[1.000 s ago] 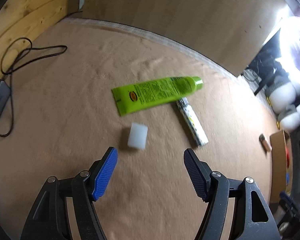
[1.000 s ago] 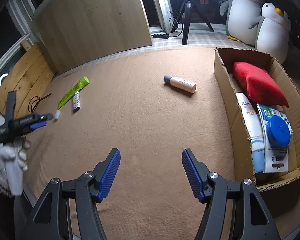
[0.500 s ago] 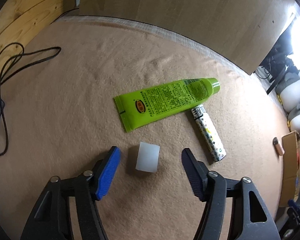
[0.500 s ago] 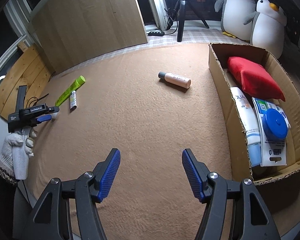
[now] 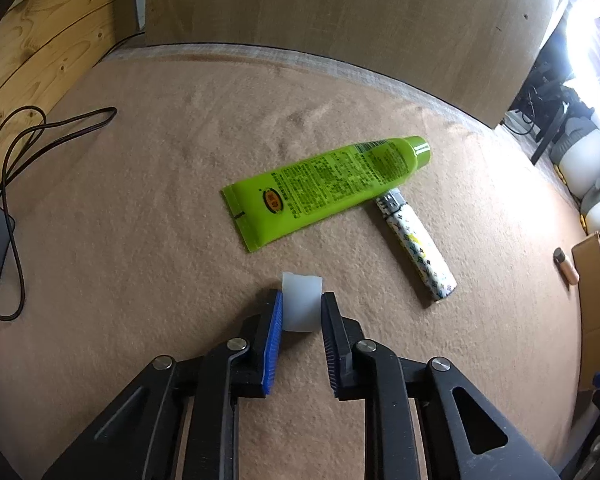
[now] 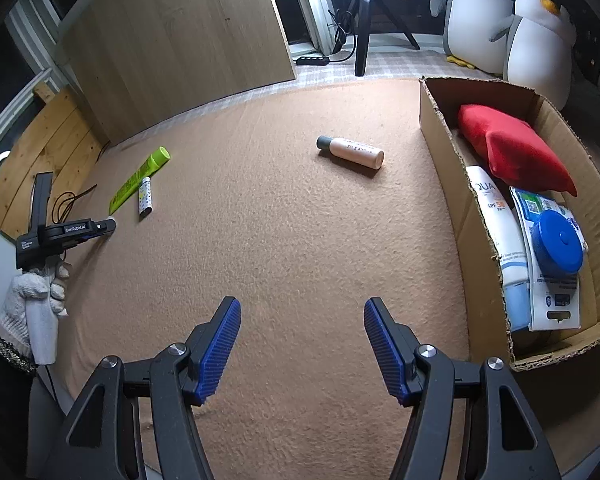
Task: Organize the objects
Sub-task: 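Close the left gripper on the white eraser block and lift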
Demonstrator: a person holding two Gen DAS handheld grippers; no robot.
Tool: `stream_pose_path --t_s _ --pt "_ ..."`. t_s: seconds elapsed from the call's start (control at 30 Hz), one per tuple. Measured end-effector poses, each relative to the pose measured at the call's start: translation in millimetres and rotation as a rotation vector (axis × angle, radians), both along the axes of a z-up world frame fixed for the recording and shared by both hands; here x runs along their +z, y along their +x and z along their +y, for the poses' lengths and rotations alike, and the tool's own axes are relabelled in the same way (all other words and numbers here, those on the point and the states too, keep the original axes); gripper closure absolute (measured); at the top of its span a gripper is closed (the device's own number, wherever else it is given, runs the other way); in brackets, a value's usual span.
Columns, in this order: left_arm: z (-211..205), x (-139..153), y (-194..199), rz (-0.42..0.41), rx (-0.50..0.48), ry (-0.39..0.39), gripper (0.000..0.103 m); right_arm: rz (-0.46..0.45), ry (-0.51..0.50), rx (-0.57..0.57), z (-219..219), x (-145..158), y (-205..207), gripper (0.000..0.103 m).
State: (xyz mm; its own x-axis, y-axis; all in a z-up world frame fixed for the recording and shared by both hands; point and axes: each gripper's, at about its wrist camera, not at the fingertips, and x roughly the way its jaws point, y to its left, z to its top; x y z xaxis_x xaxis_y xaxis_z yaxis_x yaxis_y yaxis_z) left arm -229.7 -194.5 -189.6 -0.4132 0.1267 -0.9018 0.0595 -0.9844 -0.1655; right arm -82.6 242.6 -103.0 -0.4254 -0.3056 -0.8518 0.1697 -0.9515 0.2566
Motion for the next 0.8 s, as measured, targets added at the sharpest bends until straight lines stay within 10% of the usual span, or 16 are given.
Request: stream_pose_path --t_s 0.8 --pt "65.5 15.9 49.1 0.008 -0.145 0.190 0.094 0.070 0.033 0.040 -6.2 15.1 -48.6 0.043"
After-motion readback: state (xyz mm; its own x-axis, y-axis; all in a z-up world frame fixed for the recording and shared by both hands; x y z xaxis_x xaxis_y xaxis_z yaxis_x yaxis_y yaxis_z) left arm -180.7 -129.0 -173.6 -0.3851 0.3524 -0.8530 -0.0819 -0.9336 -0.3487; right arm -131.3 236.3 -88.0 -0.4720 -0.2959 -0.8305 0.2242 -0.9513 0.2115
